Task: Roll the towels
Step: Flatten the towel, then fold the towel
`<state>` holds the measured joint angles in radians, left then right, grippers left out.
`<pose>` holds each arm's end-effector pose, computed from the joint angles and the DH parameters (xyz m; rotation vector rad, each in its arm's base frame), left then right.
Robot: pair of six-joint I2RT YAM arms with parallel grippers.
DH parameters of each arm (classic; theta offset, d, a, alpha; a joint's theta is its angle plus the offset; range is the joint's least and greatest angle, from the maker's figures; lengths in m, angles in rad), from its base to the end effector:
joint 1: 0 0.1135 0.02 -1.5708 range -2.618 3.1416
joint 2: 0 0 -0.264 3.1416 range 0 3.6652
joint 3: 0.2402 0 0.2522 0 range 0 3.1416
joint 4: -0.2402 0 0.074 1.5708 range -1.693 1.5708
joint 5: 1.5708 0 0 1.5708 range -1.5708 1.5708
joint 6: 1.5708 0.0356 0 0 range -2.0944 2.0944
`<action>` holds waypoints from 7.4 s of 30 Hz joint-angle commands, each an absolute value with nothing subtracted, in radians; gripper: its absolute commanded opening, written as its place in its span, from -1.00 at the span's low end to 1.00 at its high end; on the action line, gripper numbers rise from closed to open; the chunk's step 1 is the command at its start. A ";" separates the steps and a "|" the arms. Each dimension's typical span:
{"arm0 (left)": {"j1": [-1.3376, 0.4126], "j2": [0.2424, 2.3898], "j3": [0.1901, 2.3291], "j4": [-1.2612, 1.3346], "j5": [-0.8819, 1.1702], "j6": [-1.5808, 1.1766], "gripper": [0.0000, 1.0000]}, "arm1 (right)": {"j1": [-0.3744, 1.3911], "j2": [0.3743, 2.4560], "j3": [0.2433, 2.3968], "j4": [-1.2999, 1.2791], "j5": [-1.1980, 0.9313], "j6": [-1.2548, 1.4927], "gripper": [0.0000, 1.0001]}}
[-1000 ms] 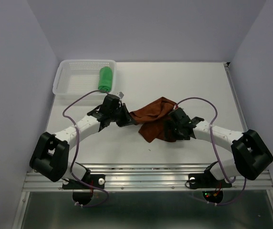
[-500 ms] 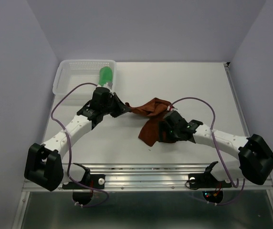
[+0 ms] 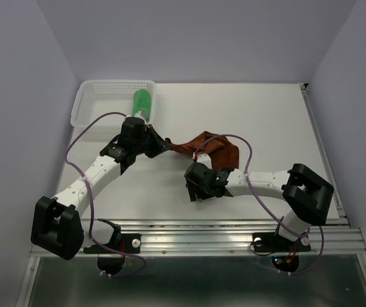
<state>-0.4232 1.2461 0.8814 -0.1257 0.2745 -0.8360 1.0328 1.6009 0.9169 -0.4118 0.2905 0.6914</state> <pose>0.2527 -0.1244 0.2814 -0.2735 2.1989 -1.0263 0.1651 0.2568 0.1730 -0.3519 2.5850 0.2309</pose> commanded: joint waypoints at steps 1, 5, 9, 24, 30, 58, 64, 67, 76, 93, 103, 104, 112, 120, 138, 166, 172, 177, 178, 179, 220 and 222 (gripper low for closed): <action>-0.416 1.206 0.885 -0.120 0.262 -0.831 -1.00 | 1.069 1.657 0.994 -0.437 0.423 0.779 0.54; -0.413 1.198 0.881 -0.130 0.261 -0.828 -1.00 | 1.100 1.715 1.020 -0.500 0.452 0.827 0.41; -0.410 1.189 0.873 -0.132 0.252 -0.830 -1.00 | 1.109 1.712 1.009 -0.560 0.494 0.890 -0.03; -0.282 1.143 1.052 -0.173 0.126 -0.816 -1.00 | 0.806 1.262 0.927 -0.621 0.695 0.473 -0.99; -0.192 1.143 1.137 -0.155 0.132 -0.819 -1.00 | 0.614 1.174 0.985 -0.513 0.779 0.148 -0.99; -0.037 0.793 1.166 -0.239 0.383 -0.815 -1.00 | 0.213 0.830 1.385 -0.649 0.571 -0.041 -0.98; -0.037 0.736 1.092 -0.265 0.397 -0.848 -1.00 | 0.213 0.758 1.350 -0.707 0.629 -0.020 -0.97; -0.037 0.750 1.025 -0.253 0.377 -0.862 -1.00 | 0.213 0.810 1.316 -0.704 0.656 -0.014 -0.96; -0.207 1.023 0.838 -0.061 0.172 -0.907 -1.00 | 0.160 1.144 1.117 -0.510 0.559 0.012 -0.97; -0.262 1.543 1.074 0.015 0.109 -0.897 -1.00 | -0.031 1.589 1.155 -0.201 0.425 -0.124 -0.98; -0.262 1.436 0.925 0.012 0.115 -0.887 -1.00 | -0.031 1.427 1.029 -0.317 0.448 -0.052 -0.92; -0.262 1.431 0.908 0.011 0.118 -0.884 -1.00 | -0.031 1.421 1.010 -0.328 0.457 -0.043 -0.92; -0.264 1.358 0.787 0.020 0.172 -0.885 -1.00 | -0.031 1.287 0.853 -0.330 0.469 -0.035 -0.89; -0.262 1.279 0.667 0.011 0.184 -0.879 -1.00 | -0.031 1.143 0.758 -0.365 0.503 0.048 -0.81; -0.264 1.227 0.598 -0.061 0.195 -0.856 -1.00 | -0.031 0.865 0.721 -0.399 0.361 -0.051 -0.82; -0.262 1.485 0.909 -0.040 0.166 -0.870 -1.00 | -0.041 1.185 0.778 -0.106 0.491 -0.124 -0.99; -0.250 1.575 1.110 -0.057 0.118 -0.861 -1.00 | -0.075 1.330 0.885 -0.025 0.450 -0.132 -0.99; -0.241 1.653 1.228 -0.066 0.118 -0.842 -1.00 | -0.130 1.445 0.966 0.029 0.402 -0.135 -0.99; -0.239 1.666 1.247 -0.069 0.118 -0.839 -1.00 | -0.130 1.459 0.979 0.034 0.391 -0.140 -0.98; -0.239 1.677 1.262 -0.071 0.114 -0.836 -1.00 | -0.130 1.476 1.008 0.044 0.387 -0.146 -0.99; -0.256 1.566 1.019 -0.049 0.123 -0.793 -1.00 | -0.158 1.264 0.756 0.008 0.339 -0.172 -0.99; -0.261 1.559 0.994 -0.043 0.121 -0.796 -1.00 | -0.158 1.252 0.732 0.008 0.327 -0.178 -0.97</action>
